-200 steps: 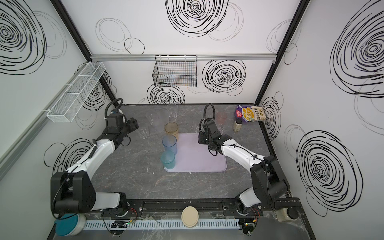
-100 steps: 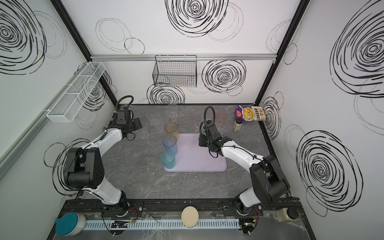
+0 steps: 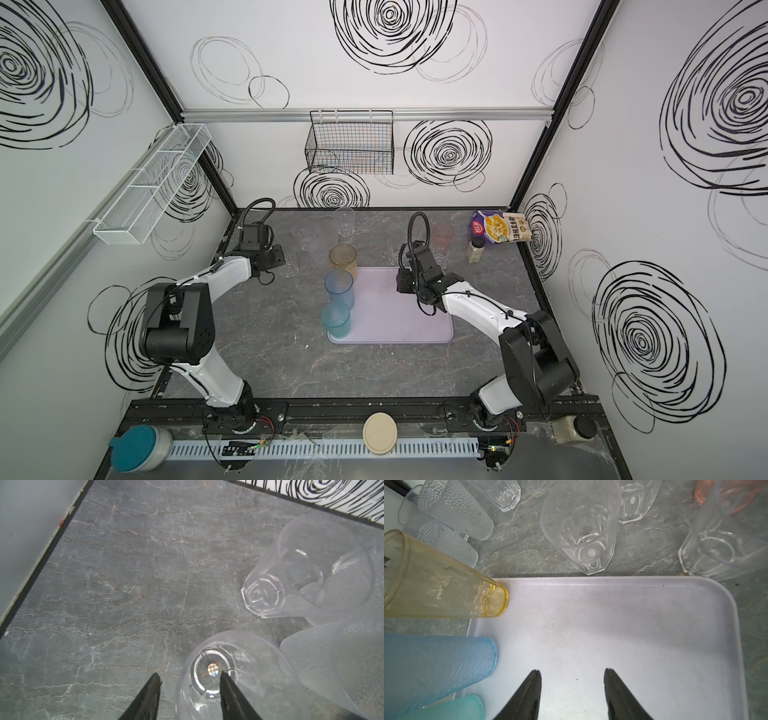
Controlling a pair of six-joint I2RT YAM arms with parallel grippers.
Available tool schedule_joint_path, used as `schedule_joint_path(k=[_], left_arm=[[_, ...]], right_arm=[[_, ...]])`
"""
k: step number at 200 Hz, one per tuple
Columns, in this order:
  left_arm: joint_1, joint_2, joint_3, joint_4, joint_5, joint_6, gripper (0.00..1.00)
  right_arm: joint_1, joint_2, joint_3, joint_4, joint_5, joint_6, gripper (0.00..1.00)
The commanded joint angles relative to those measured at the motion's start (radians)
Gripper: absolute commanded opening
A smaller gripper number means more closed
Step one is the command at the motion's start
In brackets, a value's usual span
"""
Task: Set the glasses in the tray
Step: 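Grasp a clear plastic glass with the left gripper and lift it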
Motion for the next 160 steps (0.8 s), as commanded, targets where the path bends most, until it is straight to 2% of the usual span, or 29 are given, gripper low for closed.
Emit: schedule_joint_path(k=[1, 22, 53, 68, 92, 95, 138, 160], left_arm=[[-0.006, 0.019, -0.004, 0.018, -0.012, 0.014, 0.42], [-0.008, 0.029, 0.004, 0.004, -0.048, 0.023, 0.38], [-0.008, 0.016, -0.008, 0.014, -0.076, 0.024, 0.17], [-0.009, 0.022, -0.004, 0.001, -0.079, 0.024, 0.11], [-0.026, -0.004, 0.009, -0.032, -0.164, 0.038, 0.04], [-0.028, -0.012, 0.009, -0.034, -0.169, 0.040, 0.00], [-0.035, -0.225, 0.009, -0.071, -0.157, 0.009, 0.00], [-0.050, -0.340, 0.058, -0.109, -0.148, -0.004, 0.00]], right_arm=[[-0.003, -0.033, 0.002, 0.001, 0.002, 0.008, 0.54], [-0.003, -0.036, 0.008, -0.006, 0.001, 0.009, 0.54], [-0.002, -0.047, 0.019, -0.018, 0.004, 0.008, 0.54], [-0.002, -0.054, 0.021, -0.024, 0.005, 0.009, 0.54], [-0.001, -0.068, 0.013, -0.026, 0.011, 0.013, 0.54], [-0.001, -0.071, 0.010, -0.026, 0.013, 0.014, 0.54], [-0.001, -0.097, -0.023, -0.024, 0.023, 0.027, 0.54], [-0.001, -0.115, -0.030, -0.021, 0.040, 0.035, 0.54]])
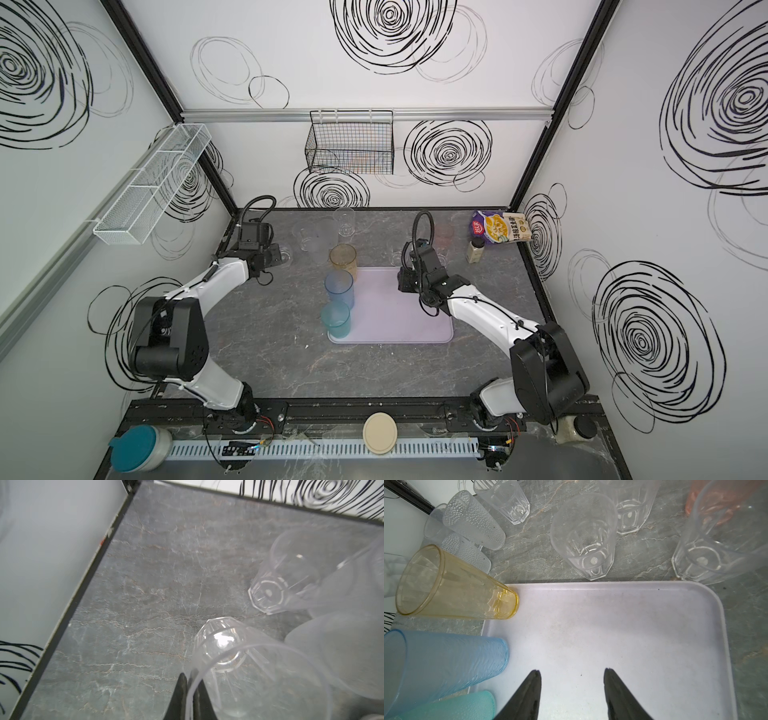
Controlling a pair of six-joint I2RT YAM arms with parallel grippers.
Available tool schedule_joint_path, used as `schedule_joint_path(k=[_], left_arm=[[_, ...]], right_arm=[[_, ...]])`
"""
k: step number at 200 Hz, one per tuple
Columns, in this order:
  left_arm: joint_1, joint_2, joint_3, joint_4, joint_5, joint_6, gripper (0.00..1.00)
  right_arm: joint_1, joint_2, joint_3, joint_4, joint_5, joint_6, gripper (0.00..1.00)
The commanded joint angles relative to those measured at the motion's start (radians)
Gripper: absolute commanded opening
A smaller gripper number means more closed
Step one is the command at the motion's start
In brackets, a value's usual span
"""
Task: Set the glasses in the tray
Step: 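Grasp a clear plastic glass with the left gripper and lift it, then carry the clear glass over the tray and lower it beside the yellow glass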
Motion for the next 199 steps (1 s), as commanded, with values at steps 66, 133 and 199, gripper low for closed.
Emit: schedule_joint_path(k=[66, 133, 199], left_arm=[[-0.454, -0.193, 0.292, -0.073, -0.086, 0.020, 0.00], [-0.726, 0.149, 0.437, -0.130, -0.010, 0.074, 0.00], [-0.728, 0.315, 0.434, -0.153, 0.021, 0.099, 0.00]], right_arm=[[-0.033, -0.070, -0.006, -0.039, 0.104, 0.029, 0.54], [-0.137, -0.212, -0.116, 0.012, 0.085, 0.020, 0.54], [-0.139, -0.228, -0.198, 0.085, 0.029, 0.023, 0.54]])
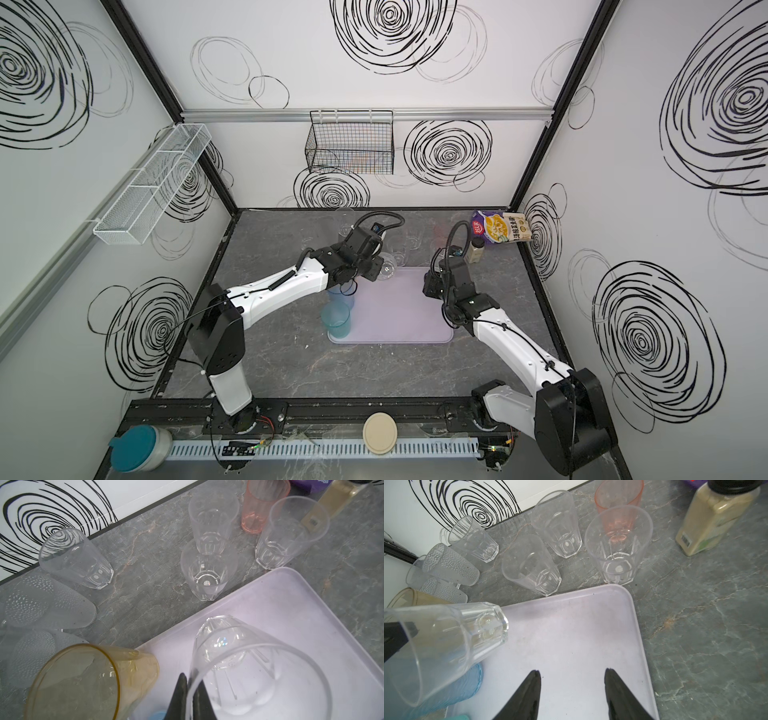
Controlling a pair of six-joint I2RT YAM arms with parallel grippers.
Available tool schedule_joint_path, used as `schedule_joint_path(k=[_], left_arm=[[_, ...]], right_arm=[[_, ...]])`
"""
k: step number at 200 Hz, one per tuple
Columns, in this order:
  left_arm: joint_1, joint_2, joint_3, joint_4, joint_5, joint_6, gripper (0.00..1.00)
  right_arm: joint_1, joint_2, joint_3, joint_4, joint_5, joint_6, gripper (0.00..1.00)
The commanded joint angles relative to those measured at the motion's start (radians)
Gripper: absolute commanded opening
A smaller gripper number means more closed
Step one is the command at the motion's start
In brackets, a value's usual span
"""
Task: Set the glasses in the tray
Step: 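Carry the clear glass over the tray and lower it beside the yellow glass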
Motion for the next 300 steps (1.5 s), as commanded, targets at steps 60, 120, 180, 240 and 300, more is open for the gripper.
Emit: schedule_joint_path(k=[60, 120, 180, 240, 300], left_arm=[[-0.002, 0.125, 0.046, -0.027, -0.003, 0.072, 0.01], [0.022, 0.118, 0.059, -0.022, 0.016, 0.073, 0.21], [0.022, 0.043, 0.103, -0.024, 0.017, 0.084, 0.35], [0.110, -0.286, -0.144, 0.191, 0.001, 0.088, 0.55], [0.326, -0.549, -0.506, 0.402, 0.092, -0.074, 0.63]], right_arm=[[0.069, 0.095, 0.018, 0.090, -0.041, 0.055, 0.54], [0.126, 0.184, 0.061, 0.051, -0.053, 0.064, 0.54], [0.177, 0.254, 0.066, 0.090, -0.069, 0.084, 0.54], [0.234, 0.352, 0.097, 0.140, -0.074, 0.105, 0.54], [0.254, 0.491, 0.196, 0.185, -0.091, 0.136, 0.54]])
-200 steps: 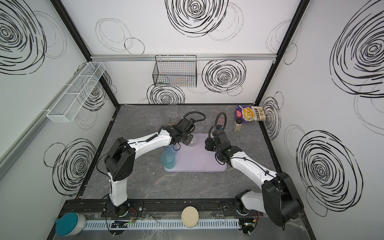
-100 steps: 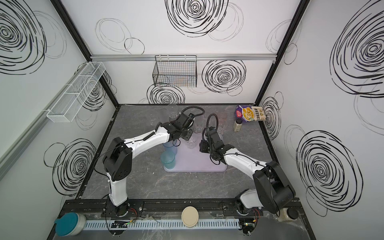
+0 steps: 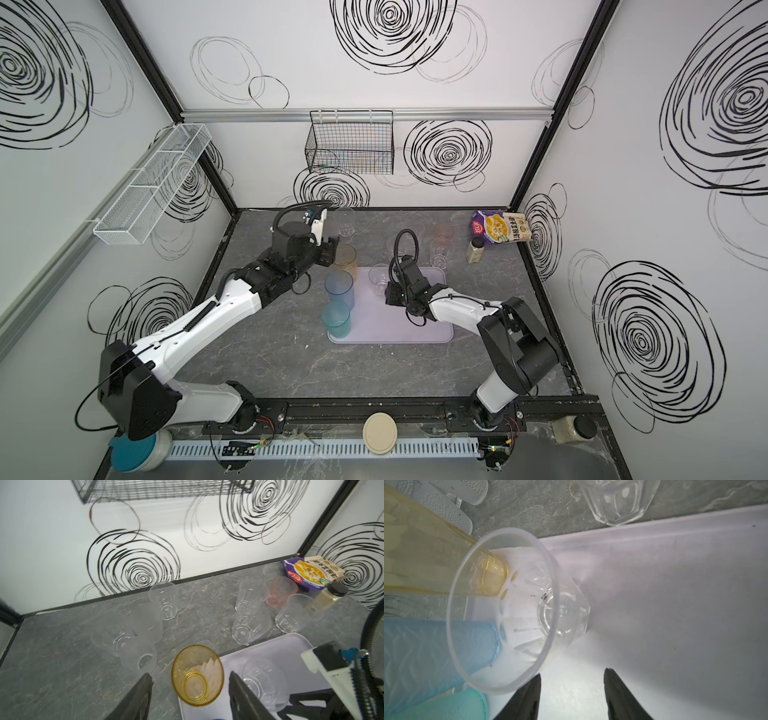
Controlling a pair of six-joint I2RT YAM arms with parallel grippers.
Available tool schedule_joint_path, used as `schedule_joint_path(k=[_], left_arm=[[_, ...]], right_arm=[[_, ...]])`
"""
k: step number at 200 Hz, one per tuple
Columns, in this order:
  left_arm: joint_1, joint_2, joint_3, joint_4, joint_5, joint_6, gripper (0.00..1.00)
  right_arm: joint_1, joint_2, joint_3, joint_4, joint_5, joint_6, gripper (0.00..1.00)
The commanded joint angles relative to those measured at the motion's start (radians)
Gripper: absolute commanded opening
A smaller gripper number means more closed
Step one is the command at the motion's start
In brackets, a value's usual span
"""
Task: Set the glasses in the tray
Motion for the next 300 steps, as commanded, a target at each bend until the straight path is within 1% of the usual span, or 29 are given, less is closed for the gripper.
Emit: schedule_joint_path(k=[1, 25, 42, 82, 102, 145, 169, 196, 205, 222, 252, 300], left_arm=[[0.084, -0.036, -0.094, 0.119, 0.066, -0.091, 0.63], [0.150, -0.051, -0.124, 0.123, 0.097, -0.104, 0.63], [0.173, -0.057, -0.152, 0.139, 0.108, -0.124, 0.63], [0.181, -0.055, -0.191, 0.174, 0.104, -0.124, 0.63], [0.197, -0.052, -0.203, 0.189, 0.110, -0.132, 0.63], [0.227, -0.046, -0.221, 0.212, 0.139, -0.163, 0.63], [0.241, -0.044, -0.227, 0.216, 0.140, -0.168, 0.63], [0.257, -0.037, -0.230, 0.224, 0.169, -0.193, 0.63], [0.264, -0.031, -0.230, 0.228, 0.184, -0.206, 0.63], [0.275, -0.020, -0.230, 0.232, 0.205, -0.224, 0.63], [0.288, 0.005, -0.230, 0.235, 0.222, -0.238, 0.63], [0.292, 0.018, -0.230, 0.228, 0.205, -0.227, 0.63]], right_arm=[[0.018, 0.029, 0.044, 0.048, 0.001, 0.037, 0.54], [0.019, 0.063, 0.067, 0.069, 0.000, 0.063, 0.54], [0.019, 0.099, 0.092, 0.073, 0.001, 0.068, 0.54], [0.021, 0.185, 0.158, 0.074, -0.026, 0.066, 0.53], [0.034, 0.225, 0.197, 0.045, 0.003, 0.040, 0.53], [0.047, 0.297, 0.268, 0.014, -0.023, 0.002, 0.53], [0.037, 0.280, 0.269, -0.023, -0.055, -0.032, 0.53], [-0.023, 0.174, 0.163, -0.007, -0.106, -0.032, 0.53], [-0.041, 0.141, 0.136, -0.011, -0.101, -0.037, 0.53], [-0.071, 0.110, 0.103, -0.019, -0.057, -0.054, 0.53], [-0.132, 0.153, 0.120, -0.008, -0.062, -0.059, 0.53], [-0.121, 0.260, 0.233, -0.014, -0.049, -0.070, 0.53]])
